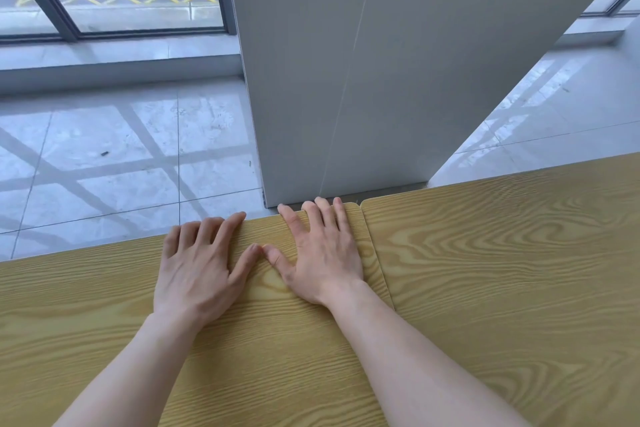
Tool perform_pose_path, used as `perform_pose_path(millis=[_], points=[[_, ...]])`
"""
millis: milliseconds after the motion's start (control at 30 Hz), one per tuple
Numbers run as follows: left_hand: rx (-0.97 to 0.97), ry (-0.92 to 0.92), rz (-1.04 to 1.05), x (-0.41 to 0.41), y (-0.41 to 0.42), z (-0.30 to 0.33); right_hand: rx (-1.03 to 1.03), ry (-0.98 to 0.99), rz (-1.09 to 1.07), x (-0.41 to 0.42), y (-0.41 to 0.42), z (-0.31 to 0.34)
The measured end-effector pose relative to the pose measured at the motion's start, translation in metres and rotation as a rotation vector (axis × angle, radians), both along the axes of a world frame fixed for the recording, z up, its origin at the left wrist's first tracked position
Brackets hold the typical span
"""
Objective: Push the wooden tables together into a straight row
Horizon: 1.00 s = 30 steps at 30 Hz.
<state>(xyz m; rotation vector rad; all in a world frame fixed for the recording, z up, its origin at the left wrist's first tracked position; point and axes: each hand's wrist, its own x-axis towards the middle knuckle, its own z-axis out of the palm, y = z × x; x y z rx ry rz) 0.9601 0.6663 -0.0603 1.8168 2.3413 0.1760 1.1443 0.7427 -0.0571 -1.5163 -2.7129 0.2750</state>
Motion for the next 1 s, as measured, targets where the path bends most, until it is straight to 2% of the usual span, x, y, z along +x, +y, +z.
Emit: perform_pose_path(millis=[733,1000], points=[[-0.013,-0.023,-0.021,0.0,0.001,0.003,0.006,-0.009,0.001,0.001,0.001,-0.002],[-0.038,-0.047,-0.003,0.01,-0.017,0.014,-0.056,-0.024,0.035,0.012,-0.002,0.016]])
